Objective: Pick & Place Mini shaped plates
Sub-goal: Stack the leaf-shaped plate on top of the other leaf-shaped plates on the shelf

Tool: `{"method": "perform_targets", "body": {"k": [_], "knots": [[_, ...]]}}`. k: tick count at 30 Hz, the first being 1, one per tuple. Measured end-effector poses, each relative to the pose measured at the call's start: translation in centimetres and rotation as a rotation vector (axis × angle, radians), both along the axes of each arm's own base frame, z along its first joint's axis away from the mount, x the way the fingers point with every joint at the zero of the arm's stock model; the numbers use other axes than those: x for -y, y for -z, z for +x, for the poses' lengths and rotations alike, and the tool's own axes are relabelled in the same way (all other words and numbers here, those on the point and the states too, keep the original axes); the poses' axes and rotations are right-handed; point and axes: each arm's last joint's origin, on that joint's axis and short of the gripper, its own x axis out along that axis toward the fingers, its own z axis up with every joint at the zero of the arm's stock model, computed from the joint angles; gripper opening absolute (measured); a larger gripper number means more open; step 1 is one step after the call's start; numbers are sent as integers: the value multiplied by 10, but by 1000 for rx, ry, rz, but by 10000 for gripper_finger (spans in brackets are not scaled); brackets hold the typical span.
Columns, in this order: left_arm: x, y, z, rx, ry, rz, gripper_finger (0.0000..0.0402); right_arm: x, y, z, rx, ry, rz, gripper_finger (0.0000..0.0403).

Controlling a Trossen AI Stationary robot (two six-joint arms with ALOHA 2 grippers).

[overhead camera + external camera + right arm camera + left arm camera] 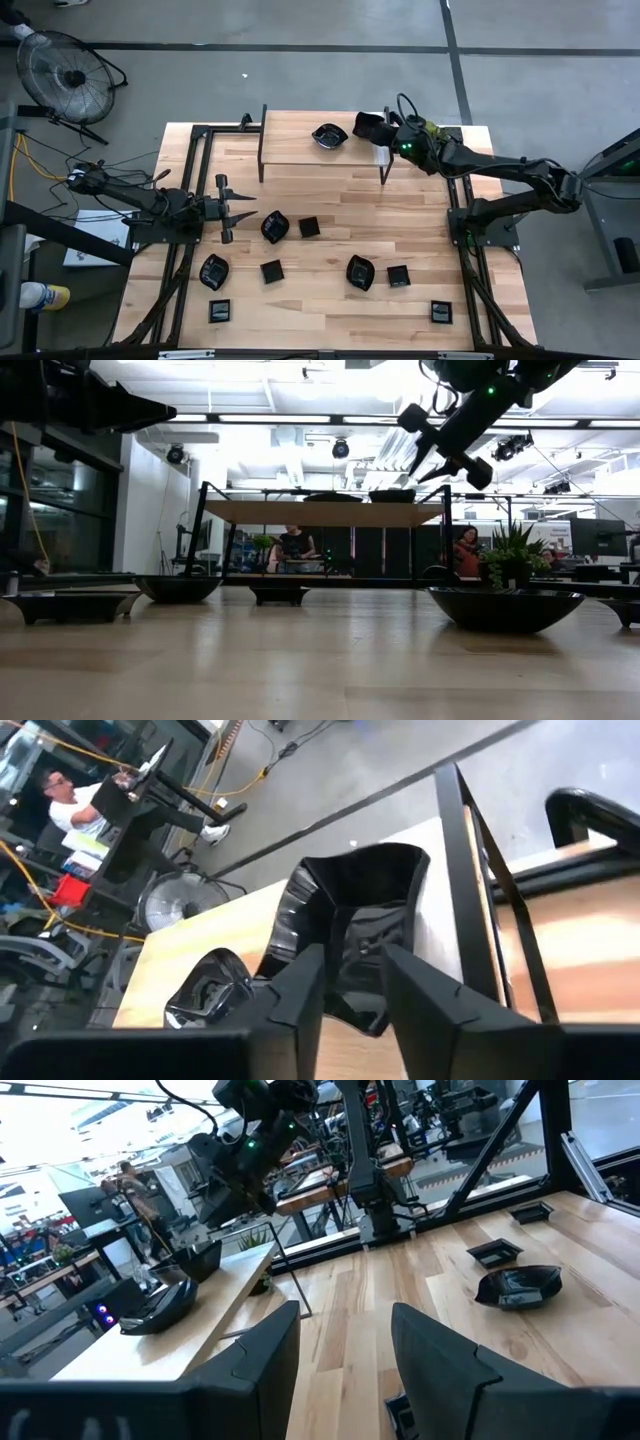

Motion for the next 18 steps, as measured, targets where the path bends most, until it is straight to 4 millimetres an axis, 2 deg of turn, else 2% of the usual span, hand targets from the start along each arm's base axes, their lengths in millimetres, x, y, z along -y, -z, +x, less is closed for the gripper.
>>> {"method": "perform_targets", "body": {"k": [5,11,18], "knots": [[0,0,0,0,1,0,156,1,-3,2,-30,-40,-52,124],[0,0,0,-4,3,-7,156,-2,-9,-2,-120,-112,-140,133],[0,3,0,-27,6,-21,156,-17,-30,-14,-147,-223,-253,134]]}}
